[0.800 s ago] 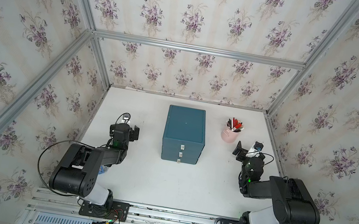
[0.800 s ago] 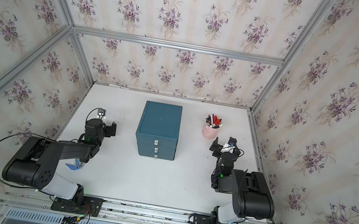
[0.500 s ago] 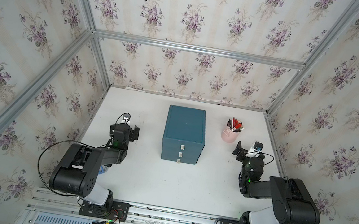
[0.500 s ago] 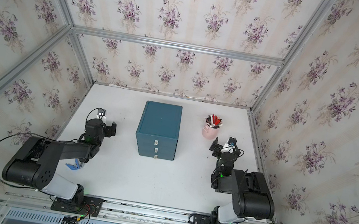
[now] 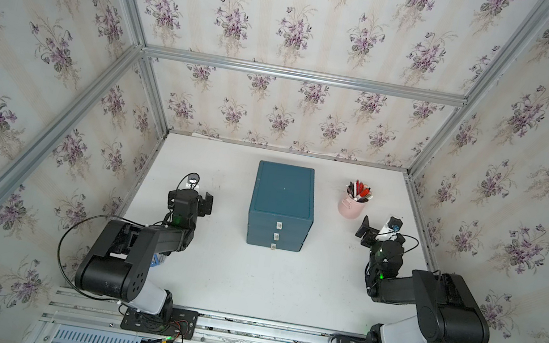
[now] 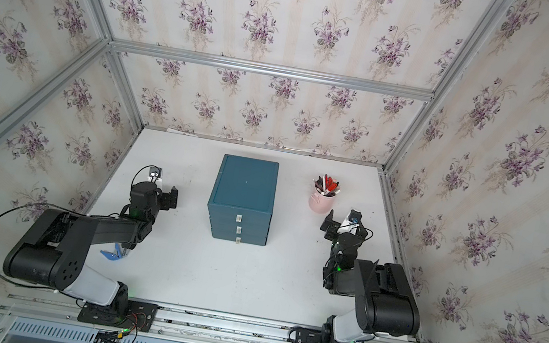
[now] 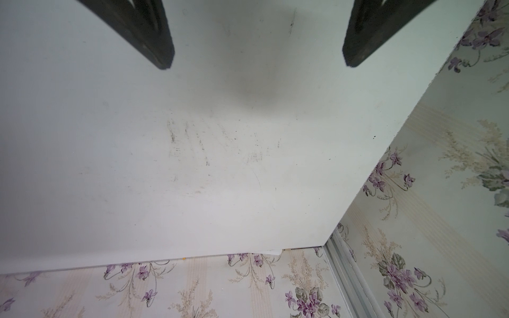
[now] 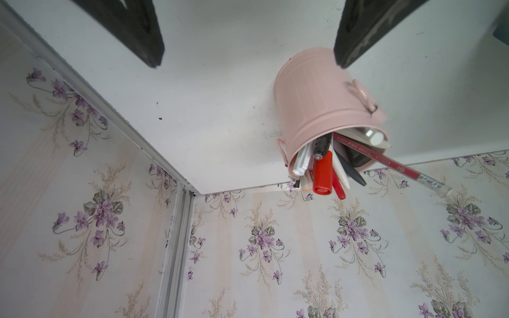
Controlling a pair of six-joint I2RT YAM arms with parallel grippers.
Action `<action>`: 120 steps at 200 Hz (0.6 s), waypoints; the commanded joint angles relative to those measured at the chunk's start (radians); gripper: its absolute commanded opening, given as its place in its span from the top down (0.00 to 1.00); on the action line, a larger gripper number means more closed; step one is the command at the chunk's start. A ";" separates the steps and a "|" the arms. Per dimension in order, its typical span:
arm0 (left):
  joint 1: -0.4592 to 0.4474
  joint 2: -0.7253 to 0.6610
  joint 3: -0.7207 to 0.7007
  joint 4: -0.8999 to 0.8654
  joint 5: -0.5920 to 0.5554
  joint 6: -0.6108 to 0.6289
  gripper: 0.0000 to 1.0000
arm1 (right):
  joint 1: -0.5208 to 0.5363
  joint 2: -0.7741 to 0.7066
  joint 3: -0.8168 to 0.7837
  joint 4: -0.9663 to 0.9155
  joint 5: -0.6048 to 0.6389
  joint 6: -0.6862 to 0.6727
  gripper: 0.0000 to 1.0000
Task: Take the seed bags out of the drawer
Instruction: Open the drawer in the storage box.
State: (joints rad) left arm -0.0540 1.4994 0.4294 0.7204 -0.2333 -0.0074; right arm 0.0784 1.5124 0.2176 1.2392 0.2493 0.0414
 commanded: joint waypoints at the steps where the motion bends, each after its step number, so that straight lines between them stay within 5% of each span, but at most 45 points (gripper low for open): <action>1: -0.001 -0.022 0.012 -0.017 -0.017 0.002 0.00 | 0.020 -0.107 0.088 -0.194 0.080 -0.001 0.00; 17: -0.007 -0.064 0.048 -0.086 -0.009 0.017 0.00 | 0.044 -0.243 0.267 -0.574 0.189 0.102 0.00; 29: -0.017 -0.136 0.191 -0.416 -0.086 -0.044 0.00 | 0.042 -0.320 0.408 -0.898 0.192 0.287 0.00; 47: -0.020 -0.192 0.389 -0.795 -0.188 -0.264 0.01 | 0.028 -0.365 0.425 -1.106 0.270 0.573 0.00; 52: -0.022 -0.205 0.446 -0.901 -0.195 -0.318 0.02 | -0.011 -0.373 0.435 -1.188 0.211 0.638 0.00; 62: -0.026 -0.232 0.550 -1.108 -0.203 -0.433 0.03 | -0.074 -0.379 0.455 -1.264 0.060 0.642 0.08; 81: -0.060 -0.350 0.597 -1.257 -0.042 -0.518 0.03 | -0.031 -0.402 0.560 -1.495 0.065 0.625 0.13; 120: -0.382 -0.497 0.626 -1.372 0.095 -0.566 0.01 | 0.099 -0.494 0.809 -1.958 0.034 0.534 0.25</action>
State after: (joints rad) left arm -0.3050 1.0370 1.0283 -0.4473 -0.2443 -0.4793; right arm 0.0986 1.0657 0.9291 -0.3283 0.3183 0.5850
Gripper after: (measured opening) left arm 0.989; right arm 0.778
